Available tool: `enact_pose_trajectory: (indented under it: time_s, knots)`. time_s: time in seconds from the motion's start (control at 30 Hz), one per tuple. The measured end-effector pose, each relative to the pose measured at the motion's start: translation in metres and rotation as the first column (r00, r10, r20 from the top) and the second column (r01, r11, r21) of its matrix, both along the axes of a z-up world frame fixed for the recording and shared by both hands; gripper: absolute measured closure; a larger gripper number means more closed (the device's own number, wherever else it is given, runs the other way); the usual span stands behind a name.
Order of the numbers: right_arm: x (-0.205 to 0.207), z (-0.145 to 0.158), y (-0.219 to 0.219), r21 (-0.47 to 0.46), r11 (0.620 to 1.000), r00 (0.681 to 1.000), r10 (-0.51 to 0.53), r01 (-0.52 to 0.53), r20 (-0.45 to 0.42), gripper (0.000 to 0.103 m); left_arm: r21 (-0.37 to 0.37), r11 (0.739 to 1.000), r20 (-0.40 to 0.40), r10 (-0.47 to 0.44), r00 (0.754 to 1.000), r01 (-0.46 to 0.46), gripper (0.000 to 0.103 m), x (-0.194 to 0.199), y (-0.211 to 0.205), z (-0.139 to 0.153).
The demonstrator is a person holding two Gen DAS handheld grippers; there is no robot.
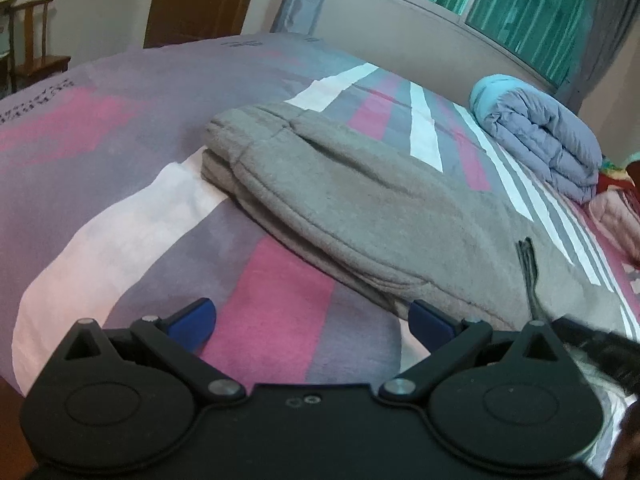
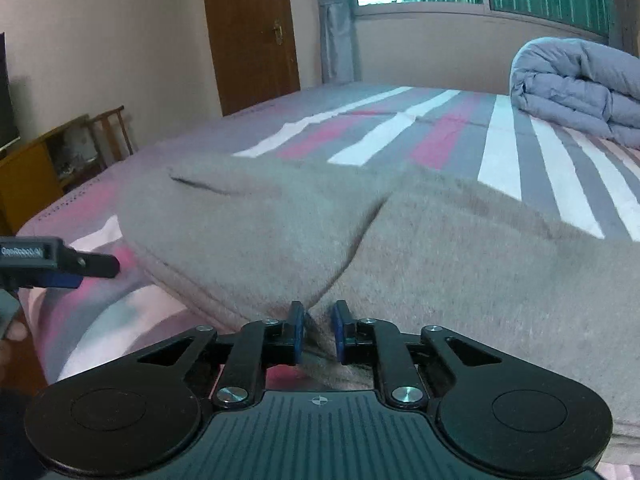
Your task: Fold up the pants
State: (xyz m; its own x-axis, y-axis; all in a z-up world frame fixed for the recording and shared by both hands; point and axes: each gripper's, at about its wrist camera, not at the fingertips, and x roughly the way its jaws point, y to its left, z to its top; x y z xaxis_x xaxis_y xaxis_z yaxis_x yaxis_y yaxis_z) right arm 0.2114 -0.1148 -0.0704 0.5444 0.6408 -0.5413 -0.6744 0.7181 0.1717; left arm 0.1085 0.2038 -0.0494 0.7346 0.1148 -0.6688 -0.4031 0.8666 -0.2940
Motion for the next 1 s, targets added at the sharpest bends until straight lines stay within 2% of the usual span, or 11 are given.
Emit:
enact_pose_trajectory:
  time_s: [0.17, 0.37, 0.47, 0.5, 0.6, 0.63, 0.67, 0.7, 0.77, 0.83, 1.0]
  knots:
    - [-0.002, 0.021, -0.036, 0.089, 0.994, 0.997, -0.070, 0.067, 0.029, 0.087, 0.003, 1.000, 0.003, 0.009, 1.000, -0.009, 0.006, 0.006, -0.004, 0.000]
    - [-0.003, 0.035, -0.072, 0.077, 0.982, 0.981, -0.181, 0.175, 0.069, 0.087, 0.029, 0.999, 0.026, -0.031, 0.999, 0.030, 0.006, 0.019, -0.026, 0.002]
    - [-0.002, 0.038, -0.116, 0.108, 0.940, 0.940, -0.333, 0.325, 0.067, 0.087, 0.075, 0.993, 0.050, -0.092, 0.994, 0.089, 0.006, 0.024, -0.044, 0.004]
    - [-0.001, 0.036, -0.133, 0.106, 0.915, 0.916, -0.396, 0.388, 0.068, 0.087, 0.085, 0.991, 0.059, -0.109, 0.992, 0.103, 0.006, 0.025, -0.048, 0.005]
    - [0.010, 0.016, -0.168, 0.020, 0.847, 0.847, -0.532, 0.532, 0.013, 0.087, 0.076, 0.989, 0.054, -0.128, 0.990, 0.124, 0.006, 0.033, -0.055, 0.002]
    - [0.021, 0.001, -0.173, -0.045, 0.845, 0.842, -0.534, 0.532, -0.071, 0.087, 0.066, 0.990, 0.052, -0.126, 0.991, 0.123, 0.006, 0.035, -0.056, 0.002]
    - [0.028, -0.007, -0.177, -0.061, 0.855, 0.844, -0.519, 0.515, -0.134, 0.087, 0.057, 0.991, 0.059, -0.123, 0.991, 0.120, 0.006, 0.036, -0.056, 0.002]
    - [0.028, -0.004, -0.182, -0.026, 0.852, 0.843, -0.521, 0.523, -0.135, 0.087, 0.050, 0.992, 0.077, -0.122, 0.990, 0.118, 0.006, 0.037, -0.056, 0.004]
    - [0.025, 0.011, -0.185, 0.029, 0.849, 0.849, -0.526, 0.527, -0.053, 0.087, 0.056, 0.990, 0.119, -0.137, 0.983, 0.131, 0.006, 0.041, -0.062, 0.008]
    - [0.036, 0.022, -0.183, 0.046, 0.852, 0.853, -0.522, 0.521, 0.008, 0.087, 0.099, 0.988, 0.116, -0.126, 0.985, 0.115, 0.006, 0.054, -0.073, 0.014]
    - [0.101, 0.022, -0.184, 0.043, 0.831, 0.832, -0.555, 0.554, -0.005, 0.087, 0.154, 0.984, 0.107, -0.109, 0.988, 0.092, 0.006, 0.087, -0.093, 0.019]
